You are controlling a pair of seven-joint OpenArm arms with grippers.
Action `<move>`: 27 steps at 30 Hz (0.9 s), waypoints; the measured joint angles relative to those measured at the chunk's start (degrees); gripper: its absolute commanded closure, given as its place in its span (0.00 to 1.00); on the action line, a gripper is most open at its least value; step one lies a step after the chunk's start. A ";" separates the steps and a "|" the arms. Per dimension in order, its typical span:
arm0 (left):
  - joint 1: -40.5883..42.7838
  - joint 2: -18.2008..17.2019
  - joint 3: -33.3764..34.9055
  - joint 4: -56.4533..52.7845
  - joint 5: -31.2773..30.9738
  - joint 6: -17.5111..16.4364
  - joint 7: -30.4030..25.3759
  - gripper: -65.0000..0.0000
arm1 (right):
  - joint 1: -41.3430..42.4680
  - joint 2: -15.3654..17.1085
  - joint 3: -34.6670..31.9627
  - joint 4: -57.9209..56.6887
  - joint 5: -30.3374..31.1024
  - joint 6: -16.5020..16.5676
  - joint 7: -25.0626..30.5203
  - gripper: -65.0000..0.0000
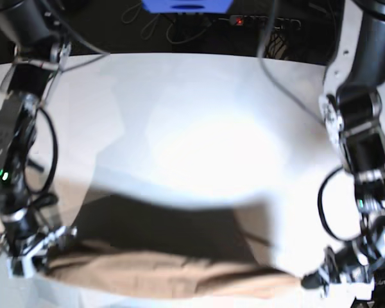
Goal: Layout the t-shirt on the table in an organized manner, then fold the t-shirt properly
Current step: 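Lay the stretched edge flat on the table with both grippers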
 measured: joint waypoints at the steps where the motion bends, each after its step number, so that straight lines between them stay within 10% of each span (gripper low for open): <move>1: 3.80 -0.79 0.13 -0.13 -2.38 -0.20 0.07 1.00 | -2.82 -1.36 0.59 1.01 0.66 0.20 0.46 1.00; 14: 35.26 -9.03 0.09 2.67 -16.65 -0.68 -0.94 0.98 | -26.36 -7.96 3.06 2.10 0.00 -0.07 5.60 1.00; 23: 37.46 -10.69 -4.17 9.77 -16.92 -0.72 -0.76 0.69 | -27.74 -7.82 3.08 1.36 -0.48 -0.09 6.03 1.00; 27: 38.12 -10.60 -5.57 9.73 -16.87 -0.55 -0.74 0.65 | -28.17 -7.87 3.06 0.83 -0.55 -0.09 5.79 0.80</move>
